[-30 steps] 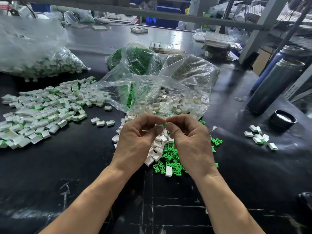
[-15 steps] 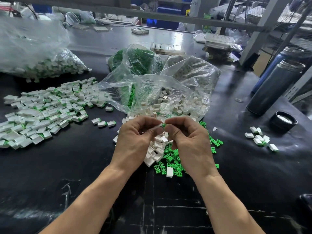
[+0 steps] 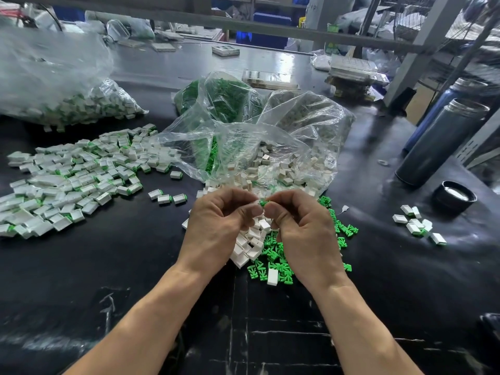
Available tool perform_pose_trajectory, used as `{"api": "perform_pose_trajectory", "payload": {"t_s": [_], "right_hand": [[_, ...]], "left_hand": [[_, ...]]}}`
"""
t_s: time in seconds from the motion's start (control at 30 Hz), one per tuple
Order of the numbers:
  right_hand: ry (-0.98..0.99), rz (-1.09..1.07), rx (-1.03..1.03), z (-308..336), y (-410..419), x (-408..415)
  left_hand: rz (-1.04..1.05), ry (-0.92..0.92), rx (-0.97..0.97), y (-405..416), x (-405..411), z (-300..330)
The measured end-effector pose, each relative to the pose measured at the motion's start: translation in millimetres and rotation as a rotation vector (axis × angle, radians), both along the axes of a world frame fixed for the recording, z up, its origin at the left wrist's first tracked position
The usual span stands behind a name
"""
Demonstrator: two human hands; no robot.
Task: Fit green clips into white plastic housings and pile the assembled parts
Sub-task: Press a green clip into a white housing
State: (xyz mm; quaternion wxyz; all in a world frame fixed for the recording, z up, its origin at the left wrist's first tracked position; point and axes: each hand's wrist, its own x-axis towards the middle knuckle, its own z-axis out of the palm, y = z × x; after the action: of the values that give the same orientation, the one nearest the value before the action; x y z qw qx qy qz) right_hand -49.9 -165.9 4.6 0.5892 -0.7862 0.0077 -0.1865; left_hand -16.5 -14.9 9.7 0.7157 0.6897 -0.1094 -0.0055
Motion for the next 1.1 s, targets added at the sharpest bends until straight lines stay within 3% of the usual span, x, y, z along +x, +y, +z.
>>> {"api": "perform_pose_trajectory", "payload": {"t_s": [0.4,1.1], "right_hand": [[-0.049,-0.034,-0.233,4.5,4.8,-2.5],[-0.07,-0.001,-0.271,3.8,4.5,-3.1]], "left_hand": [[0.037,-0.073,0.151,3.5,-0.1,0.7],[0.019,-0.159,0.313,7.9,3.1,-0.2]]}}
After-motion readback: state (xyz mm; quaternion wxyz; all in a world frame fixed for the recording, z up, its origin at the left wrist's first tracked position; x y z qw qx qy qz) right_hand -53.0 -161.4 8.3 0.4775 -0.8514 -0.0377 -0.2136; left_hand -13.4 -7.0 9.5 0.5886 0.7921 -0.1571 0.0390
